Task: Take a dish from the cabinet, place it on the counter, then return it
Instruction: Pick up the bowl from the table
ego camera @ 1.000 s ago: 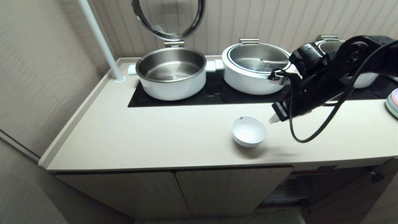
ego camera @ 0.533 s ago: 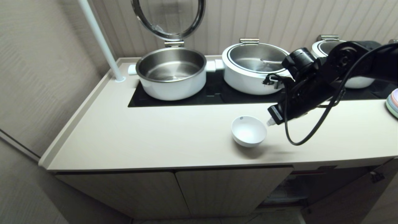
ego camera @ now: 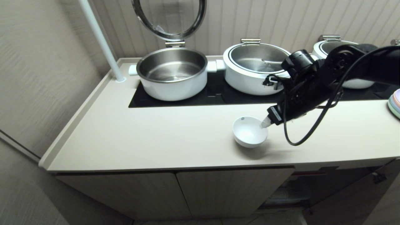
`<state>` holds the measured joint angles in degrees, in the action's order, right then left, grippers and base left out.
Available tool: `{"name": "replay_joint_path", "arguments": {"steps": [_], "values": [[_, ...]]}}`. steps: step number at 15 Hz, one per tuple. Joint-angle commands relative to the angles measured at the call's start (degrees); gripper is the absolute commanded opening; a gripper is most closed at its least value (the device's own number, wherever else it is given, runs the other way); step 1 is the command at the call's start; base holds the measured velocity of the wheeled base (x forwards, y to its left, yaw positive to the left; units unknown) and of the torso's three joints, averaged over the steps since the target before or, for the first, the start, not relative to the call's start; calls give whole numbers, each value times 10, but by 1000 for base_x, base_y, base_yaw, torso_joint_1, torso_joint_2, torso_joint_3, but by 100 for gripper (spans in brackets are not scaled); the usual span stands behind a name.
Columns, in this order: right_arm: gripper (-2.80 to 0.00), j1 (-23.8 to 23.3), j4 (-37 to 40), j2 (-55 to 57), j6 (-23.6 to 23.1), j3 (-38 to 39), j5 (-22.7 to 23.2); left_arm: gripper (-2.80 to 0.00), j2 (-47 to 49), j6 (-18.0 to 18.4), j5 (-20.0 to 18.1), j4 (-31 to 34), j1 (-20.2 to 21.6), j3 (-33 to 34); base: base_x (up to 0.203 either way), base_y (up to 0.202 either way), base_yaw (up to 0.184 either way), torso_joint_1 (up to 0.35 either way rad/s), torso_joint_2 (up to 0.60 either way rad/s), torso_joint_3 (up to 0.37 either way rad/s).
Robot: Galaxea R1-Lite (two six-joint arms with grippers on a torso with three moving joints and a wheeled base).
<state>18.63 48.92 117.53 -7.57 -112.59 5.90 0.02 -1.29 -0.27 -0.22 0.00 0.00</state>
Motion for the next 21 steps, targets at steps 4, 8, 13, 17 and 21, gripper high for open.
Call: {"name": "replay_joint_path", "arguments": {"steps": [4,8,13,17,21], "values": [[0,1,4,9,28,0,1,-280,0,0,0,0,0,0,0,0,0,0,0,0],[0,6,4,22,78,0,-1,-280,0,0,-1,0,0,0,0,0,0,0,0,0],[0,13,3,39,127,0,-24,-280,0,0,0,0,0,0,0,0,0,0,0,0],[0,13,2,55,127,0,-57,-280,0,0,0,0,0,0,0,0,0,0,0,0],[0,18,0,67,128,0,-68,-280,0,0,0,0,0,0,0,0,0,0,0,0]]}}
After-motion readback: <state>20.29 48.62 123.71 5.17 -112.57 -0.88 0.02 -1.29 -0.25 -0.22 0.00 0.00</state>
